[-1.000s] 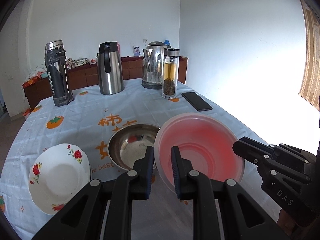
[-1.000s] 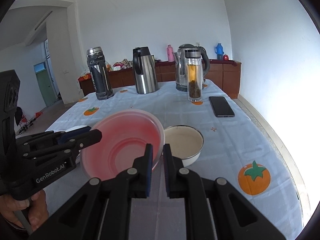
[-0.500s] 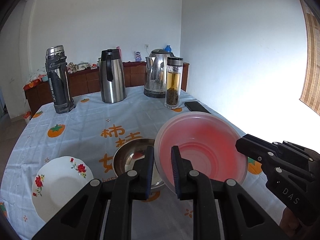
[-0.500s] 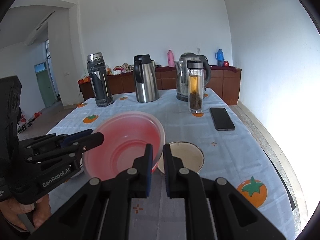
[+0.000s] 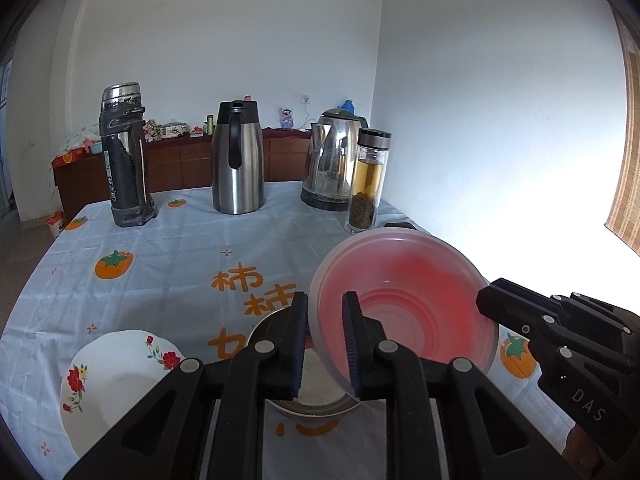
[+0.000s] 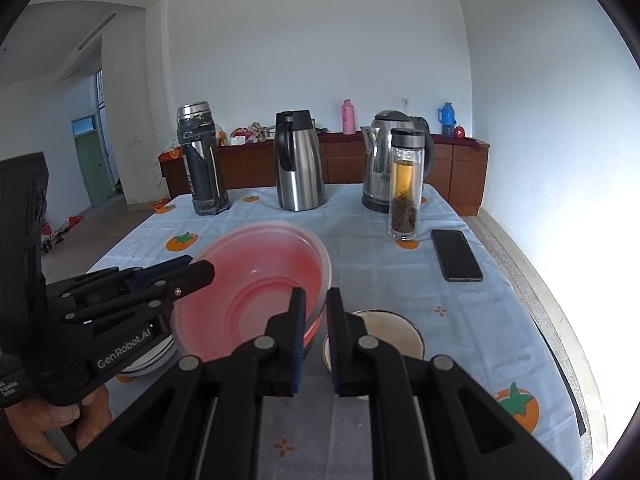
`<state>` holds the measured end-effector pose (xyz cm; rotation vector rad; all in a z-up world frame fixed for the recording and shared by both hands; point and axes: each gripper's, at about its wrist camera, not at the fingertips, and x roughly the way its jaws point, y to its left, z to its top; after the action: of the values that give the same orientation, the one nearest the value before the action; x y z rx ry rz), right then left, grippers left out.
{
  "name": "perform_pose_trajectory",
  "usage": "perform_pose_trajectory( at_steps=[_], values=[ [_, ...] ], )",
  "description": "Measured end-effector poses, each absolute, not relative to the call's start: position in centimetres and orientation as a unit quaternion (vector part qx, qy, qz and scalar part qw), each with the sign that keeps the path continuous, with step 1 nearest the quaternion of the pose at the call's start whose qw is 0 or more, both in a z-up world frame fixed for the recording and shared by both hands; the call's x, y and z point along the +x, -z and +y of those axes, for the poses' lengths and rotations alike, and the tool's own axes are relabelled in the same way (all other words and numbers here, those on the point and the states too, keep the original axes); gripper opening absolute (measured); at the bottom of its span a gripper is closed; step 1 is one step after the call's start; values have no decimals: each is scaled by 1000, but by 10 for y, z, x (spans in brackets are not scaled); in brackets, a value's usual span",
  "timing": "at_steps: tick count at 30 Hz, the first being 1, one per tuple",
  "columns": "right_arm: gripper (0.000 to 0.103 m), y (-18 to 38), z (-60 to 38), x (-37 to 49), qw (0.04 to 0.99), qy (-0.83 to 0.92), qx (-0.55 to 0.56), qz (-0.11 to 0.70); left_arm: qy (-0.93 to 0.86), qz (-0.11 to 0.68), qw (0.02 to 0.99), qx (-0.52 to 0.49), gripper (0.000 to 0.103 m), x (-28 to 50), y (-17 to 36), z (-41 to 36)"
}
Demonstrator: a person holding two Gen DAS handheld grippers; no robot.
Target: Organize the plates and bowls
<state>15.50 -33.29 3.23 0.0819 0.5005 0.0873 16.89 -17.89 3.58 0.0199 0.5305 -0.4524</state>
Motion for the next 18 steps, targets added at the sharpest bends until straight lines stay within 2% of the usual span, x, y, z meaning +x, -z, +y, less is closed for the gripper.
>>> perform_pose_trajectory(
  at_steps=[18],
  values=[
    [10,1,-325,196,953,-53,53,294,207,276,939,-3,19,193,-14,-168]
  ],
)
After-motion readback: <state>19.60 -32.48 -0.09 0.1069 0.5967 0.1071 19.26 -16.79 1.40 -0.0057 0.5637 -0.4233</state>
